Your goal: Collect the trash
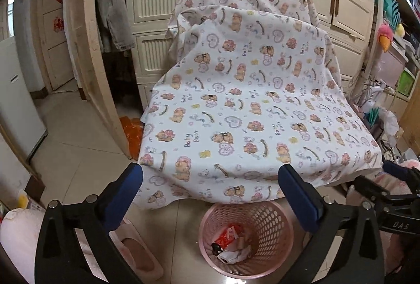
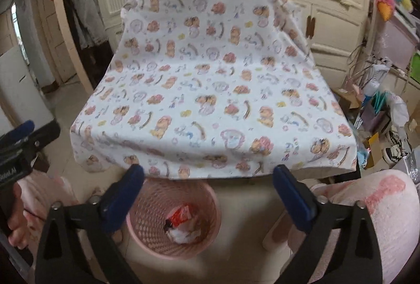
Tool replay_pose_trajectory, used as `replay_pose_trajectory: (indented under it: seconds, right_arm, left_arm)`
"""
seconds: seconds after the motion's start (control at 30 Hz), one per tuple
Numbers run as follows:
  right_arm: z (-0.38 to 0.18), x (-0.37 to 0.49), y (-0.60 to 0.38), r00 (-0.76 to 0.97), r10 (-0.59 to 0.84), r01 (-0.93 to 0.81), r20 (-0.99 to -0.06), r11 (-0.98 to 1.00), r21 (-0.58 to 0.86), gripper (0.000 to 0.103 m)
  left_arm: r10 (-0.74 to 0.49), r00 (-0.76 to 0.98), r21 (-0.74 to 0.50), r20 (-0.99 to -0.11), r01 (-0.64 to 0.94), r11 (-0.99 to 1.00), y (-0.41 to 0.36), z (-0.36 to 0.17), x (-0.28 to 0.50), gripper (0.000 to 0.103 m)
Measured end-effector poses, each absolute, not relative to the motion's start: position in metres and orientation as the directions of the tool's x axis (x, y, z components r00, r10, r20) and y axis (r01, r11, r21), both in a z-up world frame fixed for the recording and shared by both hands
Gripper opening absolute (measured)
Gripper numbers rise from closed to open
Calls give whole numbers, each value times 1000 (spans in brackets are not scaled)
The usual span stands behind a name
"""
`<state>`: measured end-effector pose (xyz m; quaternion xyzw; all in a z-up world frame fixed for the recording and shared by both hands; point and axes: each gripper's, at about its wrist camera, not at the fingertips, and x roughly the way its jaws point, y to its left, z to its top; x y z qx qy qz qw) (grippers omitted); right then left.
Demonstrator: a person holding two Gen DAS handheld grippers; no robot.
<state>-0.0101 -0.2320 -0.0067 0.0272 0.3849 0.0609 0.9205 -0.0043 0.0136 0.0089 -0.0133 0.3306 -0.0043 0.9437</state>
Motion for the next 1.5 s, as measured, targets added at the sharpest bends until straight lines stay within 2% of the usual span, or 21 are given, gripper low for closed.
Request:
replay_pose_trajectory:
  seconds: [0.1,0.33,0.77,1.5]
  right_arm:
    - [-5,-12,-231,729,94,-76,-678,996,56,103]
    - [-4,-18,-225,744,99,-109,-660,994,26,103]
    - [-4,-18,-225,747,90,-95,-659,995,28,103]
    - [-3,-19,-224,750,70,-79,-658,997,17,103]
  left_arm:
    - [-26,786,-48,-617,-5,999,18,9,-7,102]
    - [-19,796,-40,-605,-6,999,16,10,-9,102]
    - [-5,818,-3,-575,4,1000,10,13,-13,102]
    - [-3,818,-9,-575,-2,1000,9,13,-13,102]
